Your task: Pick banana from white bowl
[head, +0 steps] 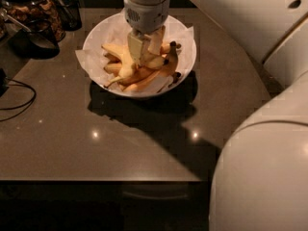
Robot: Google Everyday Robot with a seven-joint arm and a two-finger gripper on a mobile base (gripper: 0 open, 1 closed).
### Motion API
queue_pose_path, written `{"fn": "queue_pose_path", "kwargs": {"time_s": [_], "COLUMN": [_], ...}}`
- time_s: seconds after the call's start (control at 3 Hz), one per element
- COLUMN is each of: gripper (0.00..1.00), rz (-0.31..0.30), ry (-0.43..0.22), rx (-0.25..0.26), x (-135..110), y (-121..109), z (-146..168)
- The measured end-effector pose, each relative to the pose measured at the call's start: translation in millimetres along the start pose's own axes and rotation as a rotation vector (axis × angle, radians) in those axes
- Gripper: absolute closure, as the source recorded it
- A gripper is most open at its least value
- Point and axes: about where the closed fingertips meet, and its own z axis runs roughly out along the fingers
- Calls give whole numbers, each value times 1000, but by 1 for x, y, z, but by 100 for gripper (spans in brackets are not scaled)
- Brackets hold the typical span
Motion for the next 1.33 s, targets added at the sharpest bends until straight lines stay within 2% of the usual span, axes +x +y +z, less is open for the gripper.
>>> {"fn": "queue_pose_path", "kwargs": {"time_s": [0.33, 0.67, 1.0, 1.33], "gripper": [89, 100, 100, 100], "rz": [-14, -28, -28, -30], "ry": [-12, -29, -30, -90], "rx": [34, 83, 83, 97], "x": [2, 5, 5, 11], "y": [2, 5, 5, 0], "z": [1, -4, -4, -23]}}
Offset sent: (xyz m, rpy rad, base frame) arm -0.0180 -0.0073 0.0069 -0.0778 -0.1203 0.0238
